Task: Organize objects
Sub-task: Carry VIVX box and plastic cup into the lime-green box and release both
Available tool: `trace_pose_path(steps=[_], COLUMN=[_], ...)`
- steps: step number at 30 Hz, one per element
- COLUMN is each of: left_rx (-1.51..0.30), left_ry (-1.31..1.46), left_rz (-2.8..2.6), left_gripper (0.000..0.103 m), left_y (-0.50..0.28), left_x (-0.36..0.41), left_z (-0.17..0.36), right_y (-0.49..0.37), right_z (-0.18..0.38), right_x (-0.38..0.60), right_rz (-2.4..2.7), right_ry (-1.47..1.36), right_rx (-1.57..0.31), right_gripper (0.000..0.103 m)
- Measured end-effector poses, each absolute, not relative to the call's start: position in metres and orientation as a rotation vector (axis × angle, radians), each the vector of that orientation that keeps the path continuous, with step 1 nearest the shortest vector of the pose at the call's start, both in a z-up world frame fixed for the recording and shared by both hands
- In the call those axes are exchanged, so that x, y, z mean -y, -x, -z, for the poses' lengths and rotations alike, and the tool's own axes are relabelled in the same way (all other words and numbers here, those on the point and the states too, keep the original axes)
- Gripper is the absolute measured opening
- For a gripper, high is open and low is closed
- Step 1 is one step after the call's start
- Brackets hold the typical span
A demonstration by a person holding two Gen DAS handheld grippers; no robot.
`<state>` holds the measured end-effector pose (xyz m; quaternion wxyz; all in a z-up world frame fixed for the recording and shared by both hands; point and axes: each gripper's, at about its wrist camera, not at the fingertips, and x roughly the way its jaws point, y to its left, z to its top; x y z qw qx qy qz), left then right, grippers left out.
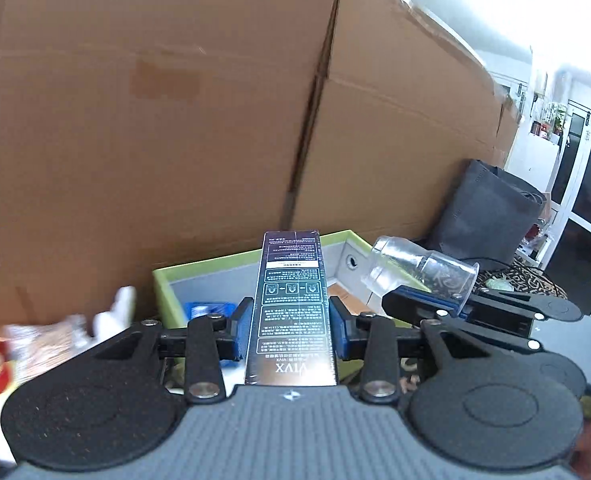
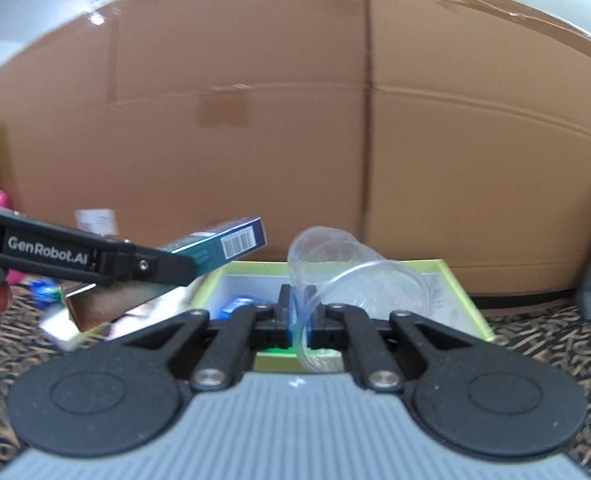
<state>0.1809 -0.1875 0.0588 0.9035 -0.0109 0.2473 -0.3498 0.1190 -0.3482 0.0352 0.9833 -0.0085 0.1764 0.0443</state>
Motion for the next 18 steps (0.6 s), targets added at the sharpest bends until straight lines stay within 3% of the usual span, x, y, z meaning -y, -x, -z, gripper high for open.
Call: trace_pose_path(steps=[14,16,17,18], left_rx=[-0.624,-0.607,-0.593,-0.562], left_ry=[0.004,0.037,0.040,0.033], left_rz=[0.708,0.677,0.643,0.613], left_gripper=[0.041,0.069,0.091,0.093], left_y=[-0.264,-0.267,-0.266,-0.263], left_x=[0.260,0.262,0.262,0.261], left_z=[-0.013,-0.010,-0.011,-0.013], right_y=[-0.235,-0.246,-0.251,-0.253], right_z=[0.021,0.029,0.032,0.035], right_x=[0.403,0.404,0.405,0.405], right_rz=[-0.043,-0.067,-0.086,-0.097], right_ry=[-0.014,-0.024,-0.025,-0.025], right_rx=[-0.494,-0.524,-0.546,-0.572], right_gripper=[0.007,0.013,0.039,0.056])
